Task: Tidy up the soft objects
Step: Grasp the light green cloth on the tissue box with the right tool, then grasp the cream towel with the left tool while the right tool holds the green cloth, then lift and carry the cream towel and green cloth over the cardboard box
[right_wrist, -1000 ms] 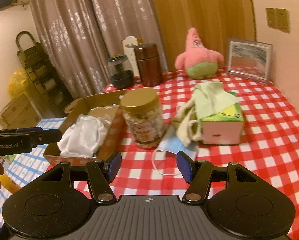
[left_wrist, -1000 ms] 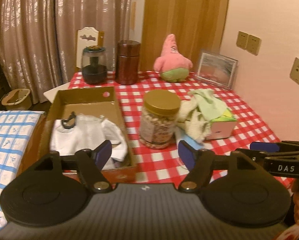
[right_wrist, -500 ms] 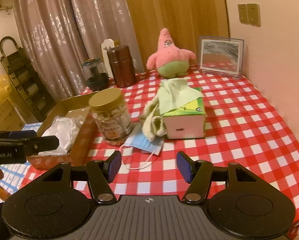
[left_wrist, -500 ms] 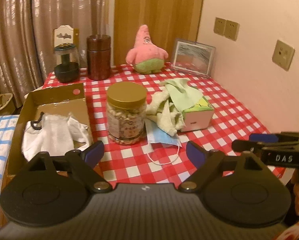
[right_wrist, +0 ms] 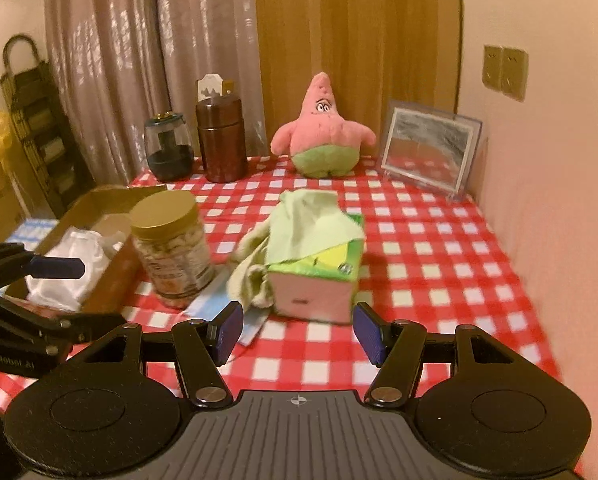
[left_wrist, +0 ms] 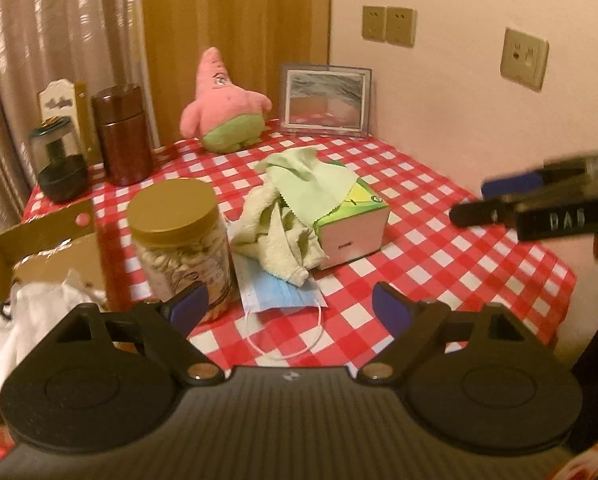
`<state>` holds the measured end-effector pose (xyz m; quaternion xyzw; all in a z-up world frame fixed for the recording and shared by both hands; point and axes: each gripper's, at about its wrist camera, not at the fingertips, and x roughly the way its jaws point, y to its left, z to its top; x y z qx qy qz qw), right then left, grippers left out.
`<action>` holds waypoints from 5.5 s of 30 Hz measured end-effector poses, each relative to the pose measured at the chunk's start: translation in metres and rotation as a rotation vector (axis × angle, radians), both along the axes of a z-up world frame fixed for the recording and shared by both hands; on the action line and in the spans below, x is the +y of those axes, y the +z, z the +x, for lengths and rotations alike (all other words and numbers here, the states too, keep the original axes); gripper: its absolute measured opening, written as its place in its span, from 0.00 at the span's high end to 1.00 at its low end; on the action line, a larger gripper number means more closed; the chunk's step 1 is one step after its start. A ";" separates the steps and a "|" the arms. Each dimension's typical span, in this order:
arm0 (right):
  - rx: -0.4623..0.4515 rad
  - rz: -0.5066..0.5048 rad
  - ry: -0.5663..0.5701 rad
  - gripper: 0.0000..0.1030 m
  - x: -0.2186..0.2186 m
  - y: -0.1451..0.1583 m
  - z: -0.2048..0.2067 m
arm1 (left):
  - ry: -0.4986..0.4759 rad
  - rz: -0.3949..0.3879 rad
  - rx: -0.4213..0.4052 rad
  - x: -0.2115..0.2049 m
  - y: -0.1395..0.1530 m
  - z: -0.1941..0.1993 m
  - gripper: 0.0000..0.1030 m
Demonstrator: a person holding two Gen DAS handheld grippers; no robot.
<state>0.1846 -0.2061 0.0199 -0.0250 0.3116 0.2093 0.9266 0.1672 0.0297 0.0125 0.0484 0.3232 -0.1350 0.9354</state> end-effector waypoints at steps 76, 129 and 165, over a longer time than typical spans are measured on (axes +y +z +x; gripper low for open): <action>0.056 -0.021 0.058 1.00 -0.002 -0.038 0.014 | -0.034 0.038 -0.010 -0.038 -0.044 -0.004 0.94; 0.142 0.029 -0.045 0.99 -0.016 -0.085 0.079 | 0.010 0.116 -0.272 -0.032 0.034 0.094 0.92; 0.198 -0.139 0.122 0.21 0.010 -0.112 0.072 | 0.106 -0.094 0.002 -0.010 -0.065 0.007 0.92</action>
